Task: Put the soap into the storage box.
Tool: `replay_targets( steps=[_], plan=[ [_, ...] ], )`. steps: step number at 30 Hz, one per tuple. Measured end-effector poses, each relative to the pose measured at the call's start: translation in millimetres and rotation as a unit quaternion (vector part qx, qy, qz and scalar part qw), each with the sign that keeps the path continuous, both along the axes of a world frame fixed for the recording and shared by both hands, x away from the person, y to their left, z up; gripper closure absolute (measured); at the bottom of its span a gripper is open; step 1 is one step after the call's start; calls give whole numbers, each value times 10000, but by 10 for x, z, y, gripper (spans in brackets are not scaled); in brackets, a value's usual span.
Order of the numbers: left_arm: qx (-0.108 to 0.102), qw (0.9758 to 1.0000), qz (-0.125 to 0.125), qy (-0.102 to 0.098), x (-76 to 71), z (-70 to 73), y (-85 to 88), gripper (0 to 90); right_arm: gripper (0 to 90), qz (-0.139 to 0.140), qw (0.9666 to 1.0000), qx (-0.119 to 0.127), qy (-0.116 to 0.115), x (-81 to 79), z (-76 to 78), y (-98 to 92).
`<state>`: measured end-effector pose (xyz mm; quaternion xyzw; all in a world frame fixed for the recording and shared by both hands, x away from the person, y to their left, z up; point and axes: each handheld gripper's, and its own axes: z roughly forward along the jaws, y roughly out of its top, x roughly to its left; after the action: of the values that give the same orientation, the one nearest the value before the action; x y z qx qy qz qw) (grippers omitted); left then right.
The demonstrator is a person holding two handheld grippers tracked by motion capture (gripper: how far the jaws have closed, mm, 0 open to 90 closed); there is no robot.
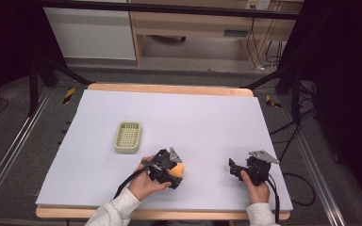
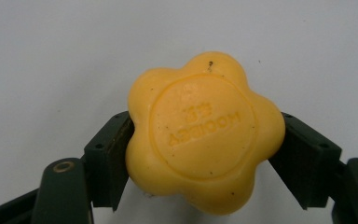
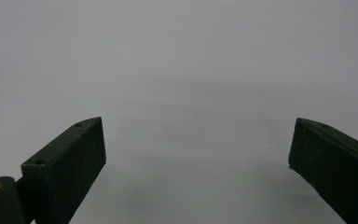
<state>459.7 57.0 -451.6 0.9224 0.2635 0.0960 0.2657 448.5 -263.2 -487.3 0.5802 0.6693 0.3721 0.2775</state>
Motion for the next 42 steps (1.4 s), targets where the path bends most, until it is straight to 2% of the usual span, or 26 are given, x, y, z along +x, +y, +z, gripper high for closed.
replay_targets(
  steps=[10,18,25,30,35,42],
  plan=[
    [-119,9995,256,-154,27,153,239,266,44,-3,10000,3,-4,1,-1,0],
    [-259,9973,602,-318,107,330,541,266,43,4,10000,23,16,2,0,0],
    [-261,9943,927,-458,231,475,785,266,43,4,10000,24,20,3,-1,-1],
    [-237,9910,1209,-514,369,539,946,266,43,6,10000,23,20,5,-2,-3],
    [-169,9876,1467,-537,517,562,1072,266,43,7,10000,29,20,3,0,-1],
    [-181,9831,1749,-510,662,525,1180,266,43,13,10000,26,18,3,0,-1]
  ],
)
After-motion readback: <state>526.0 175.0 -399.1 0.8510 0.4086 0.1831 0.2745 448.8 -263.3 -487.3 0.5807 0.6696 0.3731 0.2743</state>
